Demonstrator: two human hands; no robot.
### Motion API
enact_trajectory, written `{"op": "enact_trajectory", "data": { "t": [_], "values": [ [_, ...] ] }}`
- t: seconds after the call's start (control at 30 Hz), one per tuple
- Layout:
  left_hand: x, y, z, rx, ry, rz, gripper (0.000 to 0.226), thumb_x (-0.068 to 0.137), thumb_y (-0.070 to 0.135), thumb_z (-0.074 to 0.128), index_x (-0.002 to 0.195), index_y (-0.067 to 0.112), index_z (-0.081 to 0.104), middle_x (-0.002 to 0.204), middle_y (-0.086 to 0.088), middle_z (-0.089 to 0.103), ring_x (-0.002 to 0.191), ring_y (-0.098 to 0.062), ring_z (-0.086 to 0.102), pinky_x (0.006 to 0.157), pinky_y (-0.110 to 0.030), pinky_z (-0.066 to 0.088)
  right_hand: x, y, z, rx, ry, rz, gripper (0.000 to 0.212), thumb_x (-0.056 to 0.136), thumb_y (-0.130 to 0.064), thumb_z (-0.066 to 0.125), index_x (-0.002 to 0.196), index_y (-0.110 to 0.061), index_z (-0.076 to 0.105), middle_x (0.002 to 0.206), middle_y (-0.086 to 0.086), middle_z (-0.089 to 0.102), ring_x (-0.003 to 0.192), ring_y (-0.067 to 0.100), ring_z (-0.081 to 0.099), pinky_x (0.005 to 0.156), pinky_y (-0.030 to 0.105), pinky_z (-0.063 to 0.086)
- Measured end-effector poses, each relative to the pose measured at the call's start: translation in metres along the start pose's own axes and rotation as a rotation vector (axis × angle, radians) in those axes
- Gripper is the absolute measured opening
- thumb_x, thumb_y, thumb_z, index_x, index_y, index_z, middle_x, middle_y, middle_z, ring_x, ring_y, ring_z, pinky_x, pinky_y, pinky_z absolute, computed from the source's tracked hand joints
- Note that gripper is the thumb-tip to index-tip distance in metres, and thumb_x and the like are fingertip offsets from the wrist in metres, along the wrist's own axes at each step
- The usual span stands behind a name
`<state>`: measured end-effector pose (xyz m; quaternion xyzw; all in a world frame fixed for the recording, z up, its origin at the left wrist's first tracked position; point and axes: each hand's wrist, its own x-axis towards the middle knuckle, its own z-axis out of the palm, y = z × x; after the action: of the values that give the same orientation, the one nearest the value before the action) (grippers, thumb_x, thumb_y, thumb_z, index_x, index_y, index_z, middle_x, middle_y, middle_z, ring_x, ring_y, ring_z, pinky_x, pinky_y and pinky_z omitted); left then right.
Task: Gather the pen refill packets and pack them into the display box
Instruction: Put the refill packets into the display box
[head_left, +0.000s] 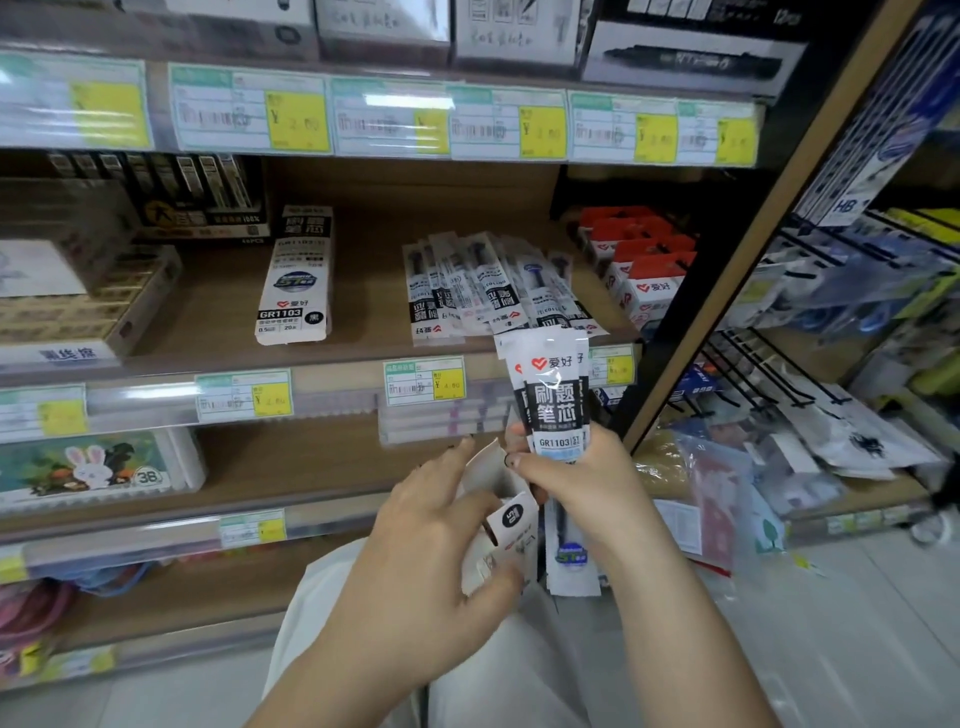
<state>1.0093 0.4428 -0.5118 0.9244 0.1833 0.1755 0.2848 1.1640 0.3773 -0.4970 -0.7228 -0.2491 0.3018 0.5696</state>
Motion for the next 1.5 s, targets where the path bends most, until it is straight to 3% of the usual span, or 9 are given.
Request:
{"op": "enact_trajectory", "data": {
  "t": [0.1, 0.23, 0.33, 0.47, 0.6, 0.93, 1.17, 1.27, 1.5],
  "values": [
    [0.001, -0.002, 0.015, 0.125, 0.050, -0.060, 0.062, 0.079, 0.057, 0.039, 0.136, 0.032, 0.040, 0.152, 0.006, 0.028, 0.139, -0.017, 0.029, 0.109, -0.041, 0.033, 0.000, -0.001, -0.001, -0.011, 0.002, -0.015, 0.024, 0.059, -0.021, 0.069, 0.082, -0.015, 0.069, 0.082, 0.002, 0.073, 0.077, 0.018, 0.066, 0.062, 0.033, 0.046],
    [0.005, -0.007, 0.026, 0.124, 0.106, -0.068, 0.034, 0.083, 0.052, 0.047, 0.106, 0.028, 0.049, 0.152, -0.006, 0.032, 0.127, -0.028, 0.047, 0.098, -0.041, 0.043, -0.006, -0.017, -0.007, 0.048, 0.085, -0.113, 0.017, 0.074, -0.004, 0.072, 0.084, -0.017, 0.067, 0.072, -0.005, 0.072, 0.056, 0.006, 0.062, 0.057, 0.027, 0.051],
    [0.007, -0.006, 0.026, 0.137, 0.127, -0.055, 0.026, 0.080, 0.038, 0.069, 0.094, 0.024, 0.052, 0.149, -0.013, 0.037, 0.115, -0.033, 0.056, 0.089, -0.038, 0.042, -0.017, -0.042, -0.014, 0.361, 0.237, -0.312, 0.016, 0.074, -0.004, 0.069, 0.083, -0.015, 0.062, 0.065, -0.008, 0.069, 0.052, 0.004, 0.061, 0.052, 0.020, 0.051],
    [0.009, -0.006, 0.025, 0.108, 0.152, -0.024, 0.023, 0.079, 0.044, 0.058, 0.090, 0.027, 0.047, 0.145, -0.017, 0.040, 0.110, -0.035, 0.059, 0.085, -0.035, 0.042, -0.026, -0.066, -0.016, 0.608, 0.338, -0.548, 0.010, 0.076, -0.010, 0.065, 0.083, -0.013, 0.058, 0.058, -0.005, 0.066, 0.052, 0.007, 0.061, 0.055, 0.021, 0.051],
    [0.008, -0.004, 0.031, 0.119, 0.144, 0.002, 0.027, 0.078, 0.047, 0.045, 0.093, 0.026, 0.052, 0.147, -0.018, 0.038, 0.118, -0.035, 0.056, 0.093, -0.036, 0.039, -0.020, -0.063, -0.007, 0.593, 0.227, -0.582, 0.007, 0.077, -0.013, 0.066, 0.081, -0.016, 0.061, 0.061, -0.003, 0.067, 0.053, 0.008, 0.063, 0.055, 0.021, 0.052],
    [0.011, -0.009, 0.035, 0.034, 0.068, -0.017, 0.038, 0.080, 0.058, 0.032, 0.115, 0.042, 0.036, 0.160, -0.004, 0.006, 0.147, -0.025, 0.005, 0.115, -0.042, 0.021, -0.012, -0.044, 0.003, 0.564, 0.070, -0.575, 0.019, 0.063, -0.035, 0.076, 0.072, -0.021, 0.068, 0.066, -0.001, 0.069, 0.054, 0.012, 0.065, 0.054, 0.023, 0.053],
    [0.017, -0.010, 0.037, 0.089, 0.085, 0.043, 0.030, 0.082, 0.047, 0.046, 0.093, 0.020, 0.055, 0.157, -0.015, 0.013, 0.127, -0.036, 0.044, 0.096, -0.043, 0.042, -0.007, -0.039, 0.008, 0.443, 0.028, -0.508, 0.018, 0.067, -0.011, 0.079, 0.064, -0.027, 0.071, 0.061, -0.001, 0.069, 0.053, 0.010, 0.065, 0.056, 0.024, 0.053],
    [0.018, -0.010, 0.037, 0.096, 0.087, 0.051, 0.033, 0.082, 0.045, 0.046, 0.096, 0.018, 0.059, 0.157, -0.016, 0.014, 0.126, -0.035, 0.046, 0.094, -0.040, 0.043, -0.006, -0.036, 0.011, 0.464, 0.044, -0.521, 0.023, 0.072, -0.006, 0.066, 0.065, -0.027, 0.072, 0.061, -0.003, 0.069, 0.054, 0.009, 0.065, 0.057, 0.024, 0.053],
    [0.017, -0.013, 0.035, 0.119, 0.066, 0.029, 0.033, 0.083, 0.047, 0.045, 0.095, 0.019, 0.058, 0.157, -0.016, 0.017, 0.132, -0.034, 0.040, 0.102, -0.044, 0.039, 0.001, -0.026, 0.004, 0.410, -0.163, -0.490, 0.010, 0.071, -0.017, 0.077, 0.078, -0.019, 0.070, 0.080, -0.005, 0.071, 0.078, 0.010, 0.067, 0.072, 0.023, 0.052]
  ]
}}
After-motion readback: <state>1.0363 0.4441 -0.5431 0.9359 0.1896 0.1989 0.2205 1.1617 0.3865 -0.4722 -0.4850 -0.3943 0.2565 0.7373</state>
